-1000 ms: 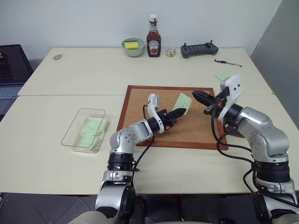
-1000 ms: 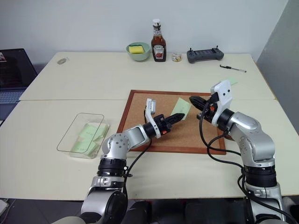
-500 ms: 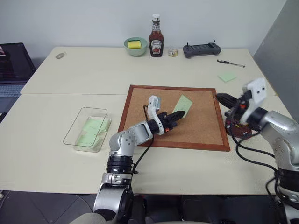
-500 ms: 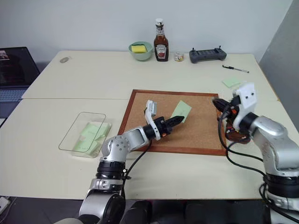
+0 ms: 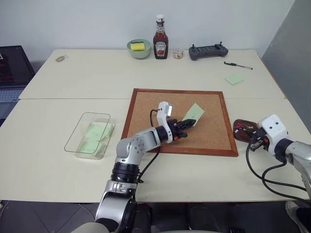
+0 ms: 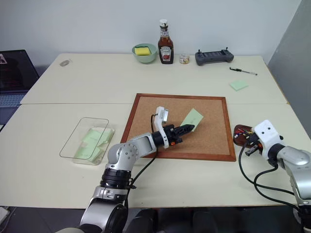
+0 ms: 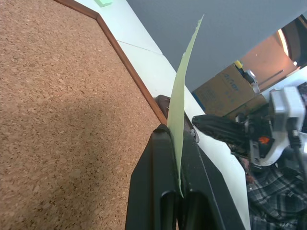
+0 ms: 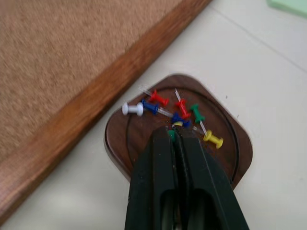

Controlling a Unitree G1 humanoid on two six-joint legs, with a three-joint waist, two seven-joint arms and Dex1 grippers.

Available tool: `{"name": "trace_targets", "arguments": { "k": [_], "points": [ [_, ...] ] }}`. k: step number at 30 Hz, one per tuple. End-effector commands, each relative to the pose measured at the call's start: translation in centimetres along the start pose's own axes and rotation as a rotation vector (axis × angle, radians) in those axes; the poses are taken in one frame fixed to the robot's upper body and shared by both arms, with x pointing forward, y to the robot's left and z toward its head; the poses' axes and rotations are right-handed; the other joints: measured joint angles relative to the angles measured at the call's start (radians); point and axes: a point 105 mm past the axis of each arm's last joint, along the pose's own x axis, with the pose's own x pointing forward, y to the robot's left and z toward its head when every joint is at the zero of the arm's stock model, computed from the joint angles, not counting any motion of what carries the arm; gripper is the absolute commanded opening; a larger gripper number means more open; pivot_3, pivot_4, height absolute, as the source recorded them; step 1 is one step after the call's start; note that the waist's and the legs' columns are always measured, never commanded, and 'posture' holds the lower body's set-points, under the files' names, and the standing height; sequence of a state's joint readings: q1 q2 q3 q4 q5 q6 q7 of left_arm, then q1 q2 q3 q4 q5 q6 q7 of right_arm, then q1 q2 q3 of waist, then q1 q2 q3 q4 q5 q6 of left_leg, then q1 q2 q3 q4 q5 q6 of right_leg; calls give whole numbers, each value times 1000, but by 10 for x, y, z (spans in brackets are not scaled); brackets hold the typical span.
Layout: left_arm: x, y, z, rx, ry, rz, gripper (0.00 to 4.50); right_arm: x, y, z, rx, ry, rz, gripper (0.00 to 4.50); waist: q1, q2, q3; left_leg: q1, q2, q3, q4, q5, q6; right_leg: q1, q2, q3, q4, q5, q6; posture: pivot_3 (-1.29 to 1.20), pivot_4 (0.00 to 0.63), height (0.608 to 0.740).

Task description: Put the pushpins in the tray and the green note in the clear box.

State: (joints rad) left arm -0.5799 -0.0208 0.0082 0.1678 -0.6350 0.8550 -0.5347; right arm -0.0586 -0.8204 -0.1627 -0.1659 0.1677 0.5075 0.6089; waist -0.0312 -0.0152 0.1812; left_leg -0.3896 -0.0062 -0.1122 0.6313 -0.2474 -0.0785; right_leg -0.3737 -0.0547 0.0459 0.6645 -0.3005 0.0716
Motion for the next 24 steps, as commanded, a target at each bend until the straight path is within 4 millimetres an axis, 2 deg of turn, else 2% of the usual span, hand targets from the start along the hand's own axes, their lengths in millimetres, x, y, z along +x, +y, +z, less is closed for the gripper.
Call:
{"name": "trace_targets", "arguments": {
  "k": [1, 2, 7, 14, 17, 20, 22, 24],
  "points": [
    [0, -4, 5, 26, -20, -14, 0, -2, -9, 0, -45, 4, -35, 457, 0, 0, 0, 0, 0, 0, 0, 0, 0, 0, 0, 0, 0, 0, 0, 0, 150, 740],
    [0, -4, 5, 27, -21, -12, 0, -1, -10, 0, -45, 3, -38, 534, 0, 0, 0, 0, 0, 0, 0, 0, 0, 0, 0, 0, 0, 0, 0, 0, 150, 740],
    [1, -3, 6, 27, -25, -8, 0, 0, -12, 5, -39, -13, -46, 1476, 0, 0, 0, 0, 0, 0, 0, 0, 0, 0, 0, 0, 0, 0, 0, 0, 150, 740],
    [0, -3, 9, 30, -30, -4, 0, -3, -17, 19, 7, -63, -51, 3088, 1, 0, 0, 0, 0, 0, 0, 0, 0, 0, 0, 0, 0, 0, 0, 0, 150, 740],
    [-1, -1, 12, 36, -38, 4, 0, -9, -20, 31, 14, -99, -42, 3695, 0, 0, 0, 0, 0, 0, 0, 0, -1, 0, 0, 0, 0, 0, 0, 0, 150, 740],
    [-5, -4, 26, 121, -62, 37, 0, -18, -20, 55, -8, -172, 7, 4341, 0, 0, 0, 0, 0, 0, 0, 0, 0, 0, 0, 0, 0, 0, 0, 0, 150, 740],
    [-9, -3, 37, 177, -83, 75, 0, -22, -14, 69, -29, -222, 58, 4455, -1, 0, 0, 0, 0, 0, 0, 0, 0, 0, 0, 0, 0, 0, 0, 0, 150, 740],
    [-20, 0, 54, 251, -127, 156, 0, -25, 1, 89, -57, -300, 148, 4455, -1, 0, 0, 0, 0, 0, 0, 0, 0, 0, 0, 0, 0, 0, 0, 0, 150, 740]
  ]
}}
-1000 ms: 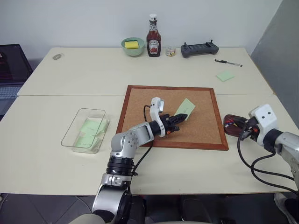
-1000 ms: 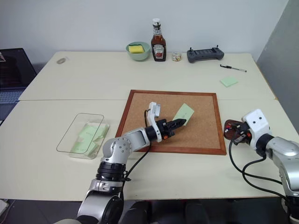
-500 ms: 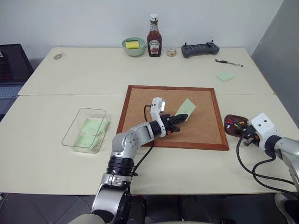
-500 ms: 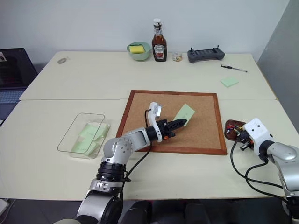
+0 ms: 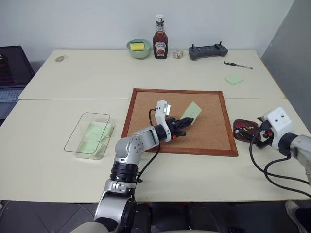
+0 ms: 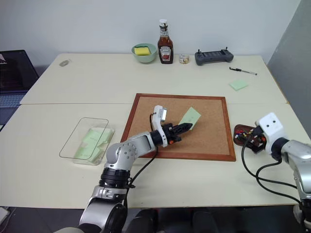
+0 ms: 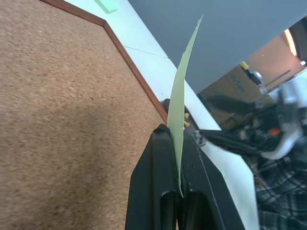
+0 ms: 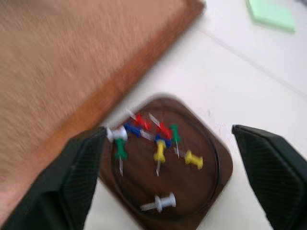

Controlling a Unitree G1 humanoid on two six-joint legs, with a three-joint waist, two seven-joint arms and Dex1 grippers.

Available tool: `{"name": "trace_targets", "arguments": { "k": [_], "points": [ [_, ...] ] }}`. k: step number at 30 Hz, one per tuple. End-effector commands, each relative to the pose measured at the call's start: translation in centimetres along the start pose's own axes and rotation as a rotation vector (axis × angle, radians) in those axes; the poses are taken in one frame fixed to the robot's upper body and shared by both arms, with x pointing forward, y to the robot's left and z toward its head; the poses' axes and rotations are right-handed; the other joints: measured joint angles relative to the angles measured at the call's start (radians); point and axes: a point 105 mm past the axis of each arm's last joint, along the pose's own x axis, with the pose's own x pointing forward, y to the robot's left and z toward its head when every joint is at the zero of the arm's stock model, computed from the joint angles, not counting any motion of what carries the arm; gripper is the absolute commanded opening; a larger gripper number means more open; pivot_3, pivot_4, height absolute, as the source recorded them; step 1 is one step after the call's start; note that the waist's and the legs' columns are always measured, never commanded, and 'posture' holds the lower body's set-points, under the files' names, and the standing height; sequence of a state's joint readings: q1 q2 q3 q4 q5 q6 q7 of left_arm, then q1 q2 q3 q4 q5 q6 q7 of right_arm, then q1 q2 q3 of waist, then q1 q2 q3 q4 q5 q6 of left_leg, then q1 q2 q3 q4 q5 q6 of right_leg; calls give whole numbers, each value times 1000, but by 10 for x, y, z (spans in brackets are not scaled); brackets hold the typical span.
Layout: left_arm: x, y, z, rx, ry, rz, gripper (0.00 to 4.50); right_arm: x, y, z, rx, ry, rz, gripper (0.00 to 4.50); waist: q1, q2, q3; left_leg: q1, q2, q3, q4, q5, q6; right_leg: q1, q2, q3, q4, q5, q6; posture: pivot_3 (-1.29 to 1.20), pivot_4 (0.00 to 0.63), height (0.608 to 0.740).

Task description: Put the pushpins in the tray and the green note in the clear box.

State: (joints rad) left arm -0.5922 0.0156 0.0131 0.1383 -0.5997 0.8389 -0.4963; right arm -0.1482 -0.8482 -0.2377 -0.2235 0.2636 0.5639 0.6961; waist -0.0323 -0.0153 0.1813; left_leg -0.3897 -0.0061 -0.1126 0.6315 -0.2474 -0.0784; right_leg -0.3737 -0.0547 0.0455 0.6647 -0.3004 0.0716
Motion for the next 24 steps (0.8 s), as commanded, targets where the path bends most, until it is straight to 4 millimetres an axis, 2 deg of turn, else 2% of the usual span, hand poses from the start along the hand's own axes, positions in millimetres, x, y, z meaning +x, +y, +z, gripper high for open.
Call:
{"name": "trace_targets", "arguments": {
  "k": [1, 3, 7, 12, 17, 19, 24],
  "points": [
    [-22, -1, 52, 200, -146, 140, 0, -5, 24, 56, -69, -206, 161, 4455, -2, 0, 0, 0, 0, 0, 0, 0, 0, 0, 0, 0, 0, 0, 0, 0, 150, 740],
    [-40, 7, 66, 242, -192, 248, 0, -1, 40, 72, -64, -278, 239, 4455, -3, -1, 0, 0, 1, 0, 0, 0, 0, 0, 0, 0, 0, 0, 0, 0, 150, 740],
    [-104, 25, 85, 349, -247, 554, 0, 14, 93, 110, -28, -450, 489, 4455, -14, -2, 1, 0, 1, 0, 0, 0, -1, 0, 0, 0, 0, 0, 0, 0, 150, 740],
    [-168, 32, 88, 398, -221, 775, 0, 25, 140, 130, -54, -542, 732, 4455, -6, -4, 2, -1, 0, -3, -1, 0, -1, -1, 0, -1, 0, 0, 0, 0, 150, 740],
    [-231, 43, 85, 430, -157, 1002, 0, 36, 167, 150, -102, -611, 885, 4455, 3, -5, 3, -2, -1, -4, 1, 0, -1, -1, 0, -3, 0, 0, 0, 0, 150, 740],
    [-243, 44, 79, 439, -117, 1044, 0, 40, 173, 154, -120, -622, 919, 4455, 0, -5, 3, -2, 0, -4, 0, 0, -1, -1, 0, -3, 0, 0, 0, 0, 150, 740],
    [-256, 51, 67, 441, -54, 1100, 0, 44, 189, 160, -162, -650, 994, 4455, 2, -5, 3, -2, 0, -5, -1, 0, -1, -2, 0, -4, 0, 0, -1, 0, 150, 740]
  ]
}}
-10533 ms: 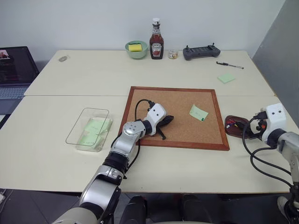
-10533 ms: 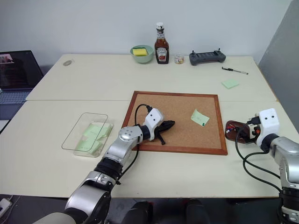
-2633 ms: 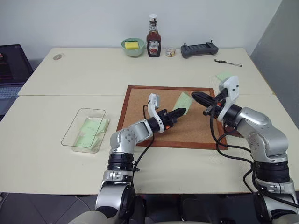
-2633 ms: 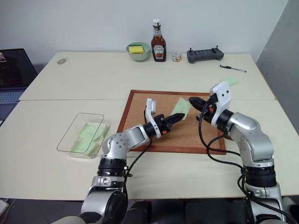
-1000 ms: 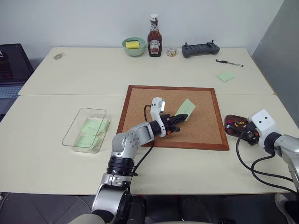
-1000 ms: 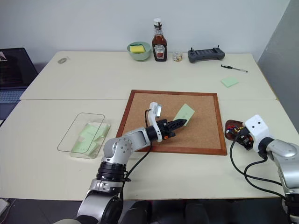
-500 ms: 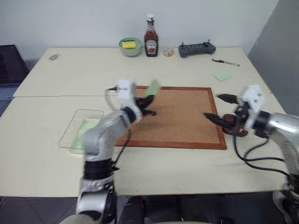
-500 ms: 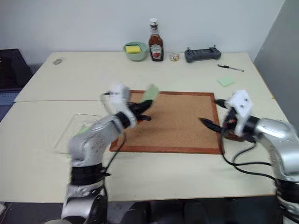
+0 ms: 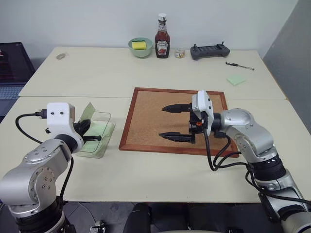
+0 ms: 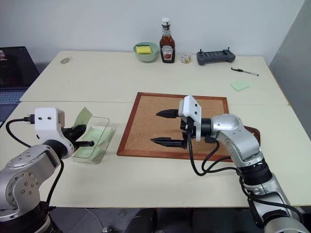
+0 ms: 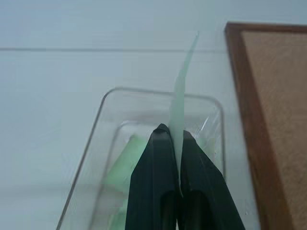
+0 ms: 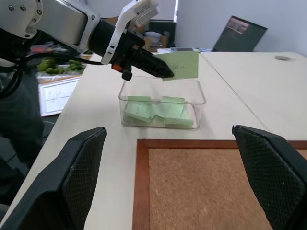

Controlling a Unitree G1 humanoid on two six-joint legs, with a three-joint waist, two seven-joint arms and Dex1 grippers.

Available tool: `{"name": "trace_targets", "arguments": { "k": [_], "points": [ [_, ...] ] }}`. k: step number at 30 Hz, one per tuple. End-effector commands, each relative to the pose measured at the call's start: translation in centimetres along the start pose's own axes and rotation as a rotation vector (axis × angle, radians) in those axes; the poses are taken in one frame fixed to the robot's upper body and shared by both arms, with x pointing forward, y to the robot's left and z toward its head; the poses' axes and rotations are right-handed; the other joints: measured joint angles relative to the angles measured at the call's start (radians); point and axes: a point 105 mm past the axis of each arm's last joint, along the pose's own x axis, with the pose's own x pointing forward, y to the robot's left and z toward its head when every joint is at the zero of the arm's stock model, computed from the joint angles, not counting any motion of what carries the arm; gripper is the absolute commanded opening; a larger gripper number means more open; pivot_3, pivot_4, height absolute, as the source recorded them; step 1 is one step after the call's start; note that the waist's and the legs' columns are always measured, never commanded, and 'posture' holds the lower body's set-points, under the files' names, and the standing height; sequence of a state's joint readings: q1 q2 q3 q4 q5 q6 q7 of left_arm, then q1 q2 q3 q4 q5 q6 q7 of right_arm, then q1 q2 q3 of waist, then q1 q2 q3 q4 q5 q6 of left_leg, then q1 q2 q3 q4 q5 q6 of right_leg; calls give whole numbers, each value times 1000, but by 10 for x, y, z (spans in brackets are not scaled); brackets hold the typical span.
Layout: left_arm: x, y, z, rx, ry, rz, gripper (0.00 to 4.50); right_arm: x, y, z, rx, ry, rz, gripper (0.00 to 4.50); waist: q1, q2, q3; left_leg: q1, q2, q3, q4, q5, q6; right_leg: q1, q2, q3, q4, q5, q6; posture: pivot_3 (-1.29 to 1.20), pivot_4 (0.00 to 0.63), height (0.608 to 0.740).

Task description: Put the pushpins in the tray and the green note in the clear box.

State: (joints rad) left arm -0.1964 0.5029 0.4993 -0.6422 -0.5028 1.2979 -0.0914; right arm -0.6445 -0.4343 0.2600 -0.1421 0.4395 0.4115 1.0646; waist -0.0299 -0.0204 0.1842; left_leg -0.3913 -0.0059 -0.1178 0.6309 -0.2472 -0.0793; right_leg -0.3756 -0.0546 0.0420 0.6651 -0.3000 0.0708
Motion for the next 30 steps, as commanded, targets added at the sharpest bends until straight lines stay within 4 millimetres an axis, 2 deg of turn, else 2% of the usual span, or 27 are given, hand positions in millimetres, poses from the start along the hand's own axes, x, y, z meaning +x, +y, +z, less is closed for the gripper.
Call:
{"name": "trace_targets", "arguments": {
  "k": [1, 5, 13, 16, 18, 21, 25, 30],
  "points": [
    [-6, 6, 6, 49, -31, 25, 0, 10, 5, 10, -74, -26, 59, 4455, 0, 0, 0, 0, 0, 0, 0, 0, 0, 0, 0, 0, 0, 0, 0, 0, 150, 740],
    [-5, 5, 9, 58, -48, 11, 623, 13, 7, 9, -86, -23, 72, 4500, 0, 0, 0, 0, 0, 0, 0, 0, 0, 0, 0, 0, 0, 0, 0, 0, 150, 740],
    [-5, 4, 14, 113, -70, 20, 2340, 10, 8, 4, -89, -1, 61, 4500, -2, 0, 0, 0, 0, 0, 0, -1, 1, -1, 0, 0, 1, 0, -1, 0, 150, 740],
    [-5, 0, 27, 158, -133, 24, 2890, 7, 6, 4, -88, 1, 43, 4500, -2, 0, 0, 0, 0, 0, 0, -1, 1, -1, 0, 0, 1, 0, -1, 0, 150, 740],
    [-5, -10, 44, 194, -222, -8, 3250, 2, 3, 5, -84, -2, 12, 4500, -2, 0, 0, 0, 0, 0, 0, -1, 1, -1, 0, 0, 1, 0, -1, 0, 150, 740],
    [-2, -30, 60, 200, -309, -92, 3250, -10, -4, 6, -70, -8, -72, 4500, 3, 0, 0, -1, 0, 0, 0, -1, 1, -1, 0, 0, 0, 0, -1, 0, 150, 740],
    [6, -61, 59, 250, -349, -208, 3250, -35, -16, -1, -21, -17, -276, 4500, 3, 0, 0, -1, 0, 1, 0, -1, 1, -1, -1, 1, 0, 1, -1, 0, 150, 740],
    [24, -105, 55, 221, -395, -348, 3250, -76, -17, -34, 91, 19, -559, 4500, 6, 0, 0, -3, 0, 0, 0, -1, 1, -2, -1, 0, 1, 1, -1, 0, 150, 740]
  ]
}}
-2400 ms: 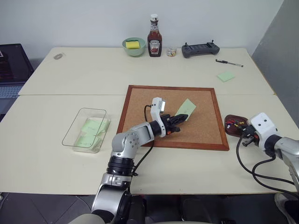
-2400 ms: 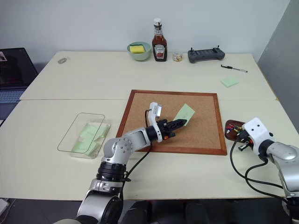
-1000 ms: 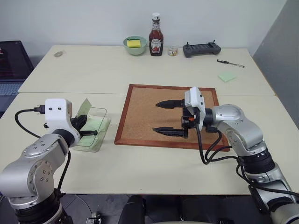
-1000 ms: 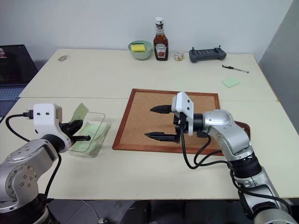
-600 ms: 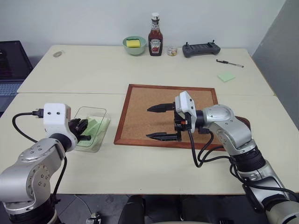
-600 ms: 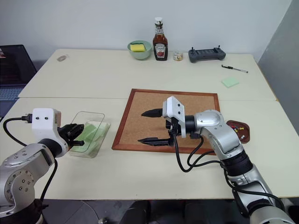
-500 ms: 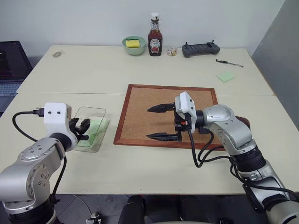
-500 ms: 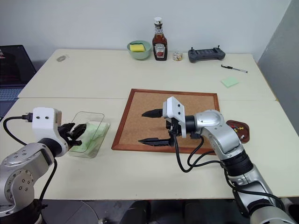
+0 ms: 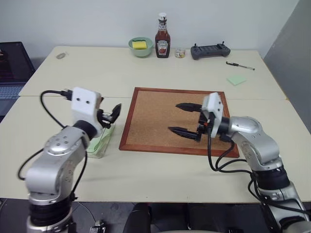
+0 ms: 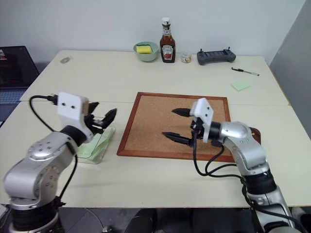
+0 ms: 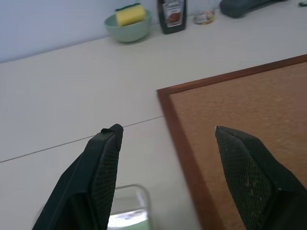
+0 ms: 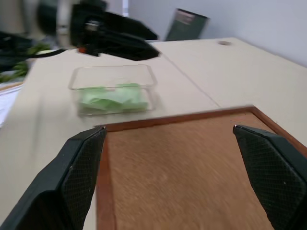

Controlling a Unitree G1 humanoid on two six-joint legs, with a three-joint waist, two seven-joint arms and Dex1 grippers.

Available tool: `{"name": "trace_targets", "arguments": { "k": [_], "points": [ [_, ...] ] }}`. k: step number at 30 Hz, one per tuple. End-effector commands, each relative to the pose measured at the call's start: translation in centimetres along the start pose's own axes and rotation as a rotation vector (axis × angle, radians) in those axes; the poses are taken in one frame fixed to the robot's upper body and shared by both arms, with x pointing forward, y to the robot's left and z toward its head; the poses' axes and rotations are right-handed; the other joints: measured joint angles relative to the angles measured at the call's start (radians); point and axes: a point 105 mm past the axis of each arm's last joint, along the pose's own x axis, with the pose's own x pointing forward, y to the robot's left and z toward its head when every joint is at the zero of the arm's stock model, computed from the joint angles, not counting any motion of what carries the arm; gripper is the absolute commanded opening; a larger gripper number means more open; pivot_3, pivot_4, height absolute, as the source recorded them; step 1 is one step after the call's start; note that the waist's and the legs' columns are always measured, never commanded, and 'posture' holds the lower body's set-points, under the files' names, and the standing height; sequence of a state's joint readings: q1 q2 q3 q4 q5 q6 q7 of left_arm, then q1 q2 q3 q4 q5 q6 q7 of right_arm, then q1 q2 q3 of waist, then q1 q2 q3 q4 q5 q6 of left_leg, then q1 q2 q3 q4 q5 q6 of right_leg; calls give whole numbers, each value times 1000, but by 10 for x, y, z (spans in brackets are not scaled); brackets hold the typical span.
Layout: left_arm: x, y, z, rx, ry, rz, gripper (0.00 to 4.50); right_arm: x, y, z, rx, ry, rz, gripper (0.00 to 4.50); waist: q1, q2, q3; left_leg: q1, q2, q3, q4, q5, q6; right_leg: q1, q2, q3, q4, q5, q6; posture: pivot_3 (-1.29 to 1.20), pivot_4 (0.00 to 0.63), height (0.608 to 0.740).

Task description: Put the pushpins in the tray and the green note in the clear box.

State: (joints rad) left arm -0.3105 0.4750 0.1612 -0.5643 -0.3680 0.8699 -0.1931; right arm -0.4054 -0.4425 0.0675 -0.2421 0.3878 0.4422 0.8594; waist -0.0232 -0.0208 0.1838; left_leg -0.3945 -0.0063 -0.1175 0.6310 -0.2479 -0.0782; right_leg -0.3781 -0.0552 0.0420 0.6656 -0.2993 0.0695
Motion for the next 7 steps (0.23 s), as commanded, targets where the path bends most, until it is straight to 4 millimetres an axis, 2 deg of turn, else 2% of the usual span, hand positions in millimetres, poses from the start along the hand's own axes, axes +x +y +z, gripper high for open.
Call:
{"name": "trace_targets", "arguments": {
  "k": [1, 4, 7],
  "points": [
    [16, -23, 3, 26, -72, -84, 3250, -26, -14, -8, 4, -2, -200, 4500, -3, 0, 0, -1, 0, 1, 0, 0, 0, -1, 0, 1, 0, 0, 0, 0, 150, 740],
    [22, -41, -15, -30, -35, -183, 3250, -40, -22, -22, 4, 19, -316, 4500, -11, 0, 0, 0, 0, 3, 0, 0, 0, -2, 0, 3, 1, 0, 0, 0, 150, 740],
    [23, -47, -28, -77, -11, -223, 3250, -45, -26, -29, -28, 39, -366, 4500, -18, 0, 0, 0, 1, 5, 0, 0, 0, -5, 1, 5, 7, 0, 0, 0, 150, 740]
  ]
}}
